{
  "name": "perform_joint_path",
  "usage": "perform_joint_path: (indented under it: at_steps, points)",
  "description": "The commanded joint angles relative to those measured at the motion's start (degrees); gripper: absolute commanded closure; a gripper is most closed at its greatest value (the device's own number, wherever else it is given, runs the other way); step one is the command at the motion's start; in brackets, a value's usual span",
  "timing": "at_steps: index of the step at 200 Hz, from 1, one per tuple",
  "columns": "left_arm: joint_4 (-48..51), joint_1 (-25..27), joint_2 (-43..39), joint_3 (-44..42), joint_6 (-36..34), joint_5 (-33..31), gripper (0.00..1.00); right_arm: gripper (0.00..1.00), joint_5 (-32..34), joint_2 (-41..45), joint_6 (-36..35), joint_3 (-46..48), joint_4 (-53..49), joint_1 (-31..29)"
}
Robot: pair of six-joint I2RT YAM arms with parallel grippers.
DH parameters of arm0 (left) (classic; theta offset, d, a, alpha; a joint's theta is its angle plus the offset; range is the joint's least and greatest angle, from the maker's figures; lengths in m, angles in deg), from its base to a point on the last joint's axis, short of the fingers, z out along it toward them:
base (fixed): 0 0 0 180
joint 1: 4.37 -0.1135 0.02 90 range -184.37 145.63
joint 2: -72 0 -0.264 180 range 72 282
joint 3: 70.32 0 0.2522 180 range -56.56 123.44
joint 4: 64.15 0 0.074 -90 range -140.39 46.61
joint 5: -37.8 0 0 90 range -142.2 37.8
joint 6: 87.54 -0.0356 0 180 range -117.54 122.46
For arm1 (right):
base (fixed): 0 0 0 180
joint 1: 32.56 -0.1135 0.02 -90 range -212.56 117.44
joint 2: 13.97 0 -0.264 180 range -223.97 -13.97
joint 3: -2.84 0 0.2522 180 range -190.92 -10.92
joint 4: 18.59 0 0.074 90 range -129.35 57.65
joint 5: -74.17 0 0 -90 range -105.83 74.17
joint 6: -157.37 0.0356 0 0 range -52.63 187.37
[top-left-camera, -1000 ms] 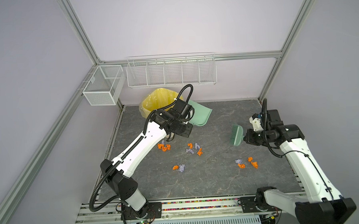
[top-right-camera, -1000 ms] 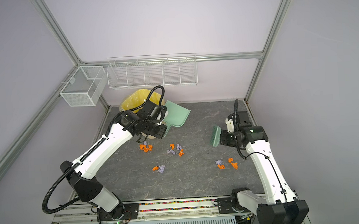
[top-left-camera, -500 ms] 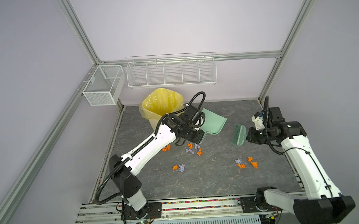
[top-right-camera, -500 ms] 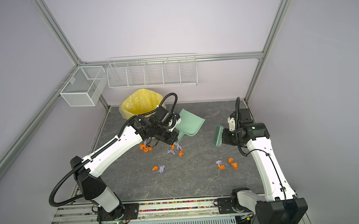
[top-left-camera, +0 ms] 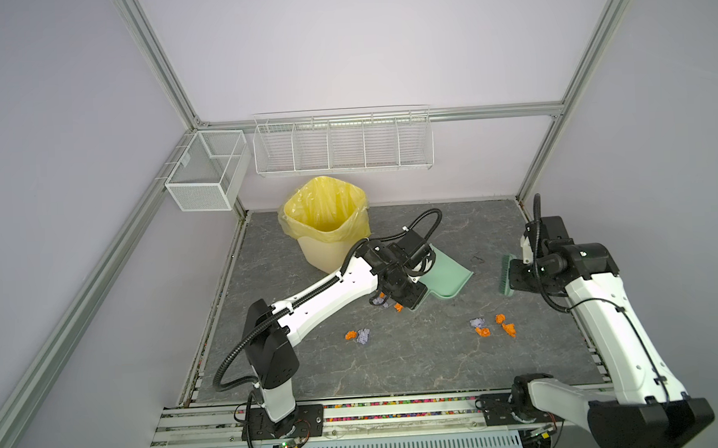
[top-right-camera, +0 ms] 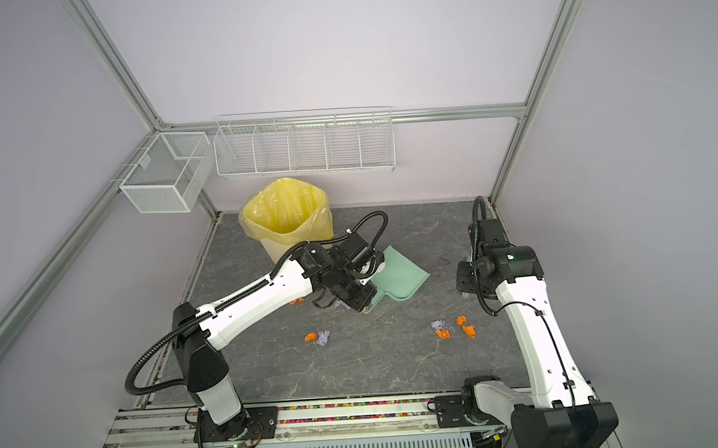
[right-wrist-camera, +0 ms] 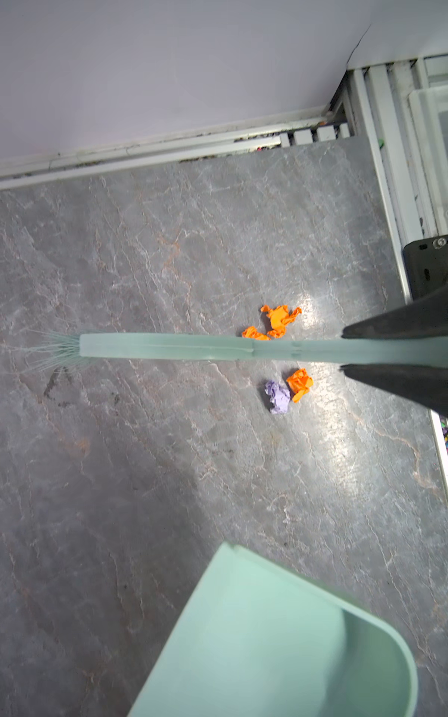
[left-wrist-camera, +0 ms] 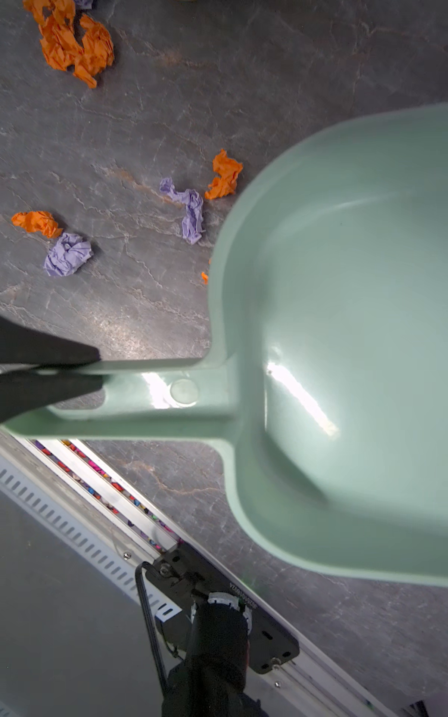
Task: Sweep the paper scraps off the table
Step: 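Bring the empty dustpan back down onto the table with the left gripper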
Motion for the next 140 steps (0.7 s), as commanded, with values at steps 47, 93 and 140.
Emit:
perform_joint_path:
  at_steps: [47, 93, 140]
  points:
    - [0.67, 2.58, 2.33, -3.9, -1.86, 1.96, 1.0, 0.93, 9.81, -0.28, -0.72, 1.03, -0.96, 0.37]
    - [-1.27, 3.23, 2.8, -8.22, -2.63, 4.54, 1.0, 0.93, 11.81, -1.73, -1.18, 2.23, -1.52, 0.3]
    - [-2.94, 3.87, 2.08, -12.3, -3.02, 5.25, 1.0, 0.93, 9.46, -4.55, -1.69, 2.61, -2.23, 0.28]
